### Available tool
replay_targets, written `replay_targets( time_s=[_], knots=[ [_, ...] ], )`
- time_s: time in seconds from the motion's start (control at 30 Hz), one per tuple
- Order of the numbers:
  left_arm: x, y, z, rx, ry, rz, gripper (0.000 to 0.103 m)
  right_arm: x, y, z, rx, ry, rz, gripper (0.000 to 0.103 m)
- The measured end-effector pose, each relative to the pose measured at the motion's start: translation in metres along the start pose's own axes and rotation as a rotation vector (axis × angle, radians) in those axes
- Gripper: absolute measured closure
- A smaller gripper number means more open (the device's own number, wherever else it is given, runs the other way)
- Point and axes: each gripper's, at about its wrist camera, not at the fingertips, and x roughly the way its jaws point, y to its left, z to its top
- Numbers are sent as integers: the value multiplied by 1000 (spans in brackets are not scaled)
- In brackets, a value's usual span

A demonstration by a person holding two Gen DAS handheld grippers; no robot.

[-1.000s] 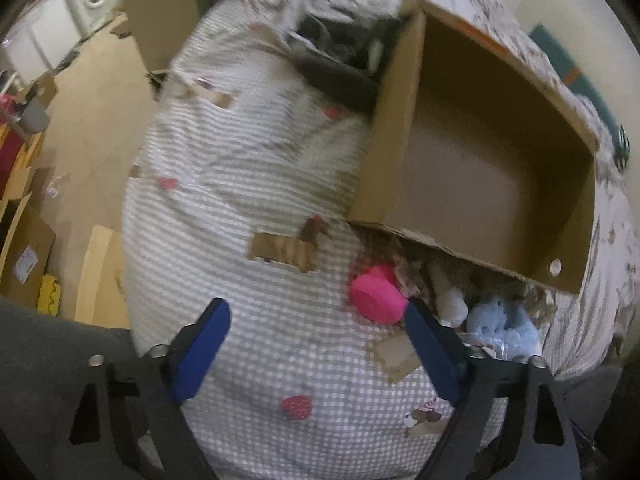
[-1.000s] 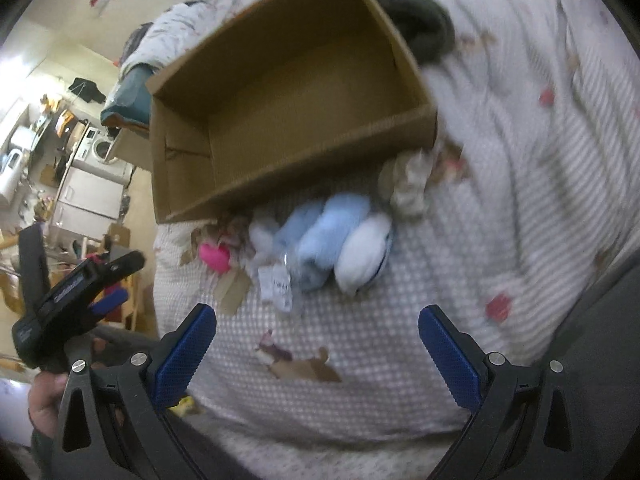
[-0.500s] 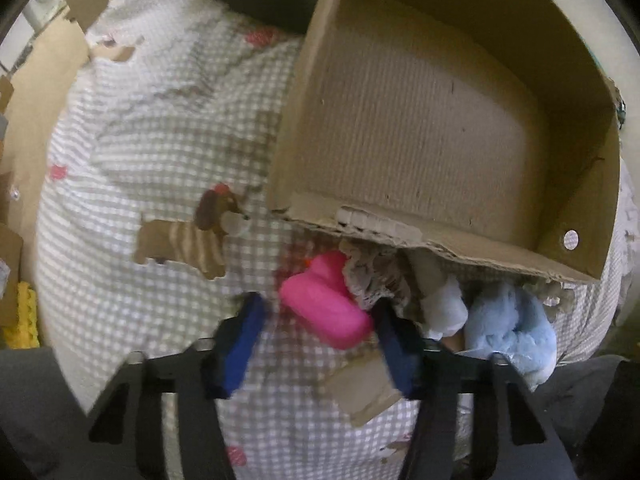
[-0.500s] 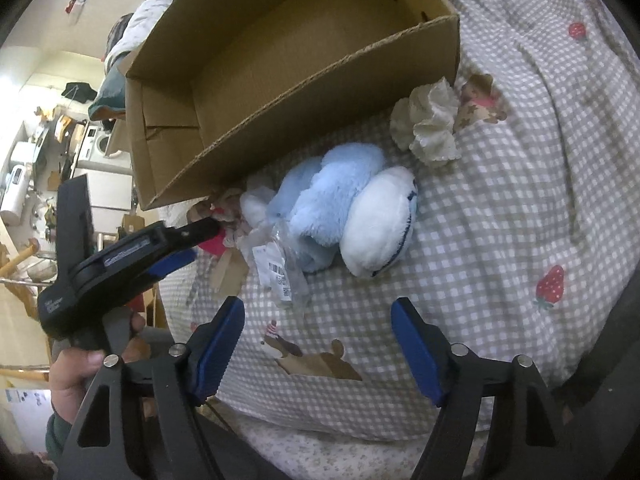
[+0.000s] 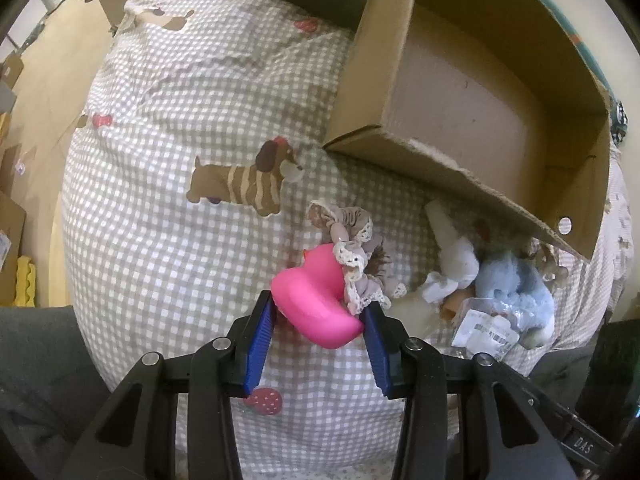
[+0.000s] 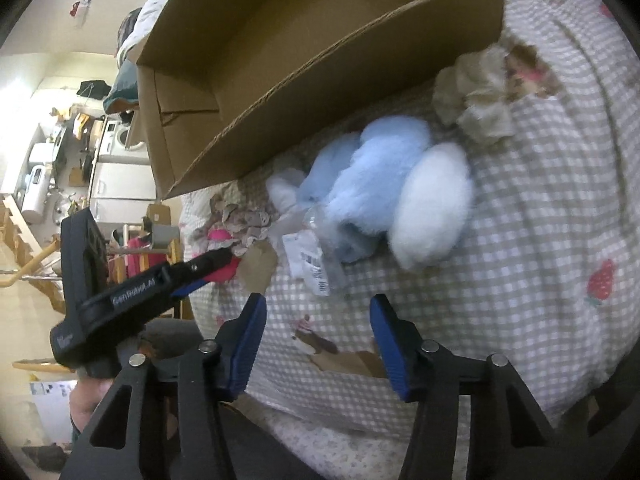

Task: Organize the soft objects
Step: 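Grasp the pink rubber duck with the left gripper while the right gripper grasps the plastic bag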

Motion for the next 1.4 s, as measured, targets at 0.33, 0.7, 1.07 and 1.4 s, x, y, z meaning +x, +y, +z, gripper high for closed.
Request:
replay_targets(
  time_s=[0.33, 0.7, 1.07, 1.4],
  knots=[
    [5, 12, 7, -26, -38, -25, 50, 5, 16, 5, -86, -57, -5, 87],
    [-16, 62, 21, -235, -112, -90, 45, -1, 14, 0, -97, -71, 22, 87],
    [15, 34, 48, -181, -38, -151, 45, -5, 8, -3, -82, -80, 13, 87],
    [36, -12, 67, -101, 11, -131, 56, -5, 8, -4, -82, -74, -2, 87]
  ],
)
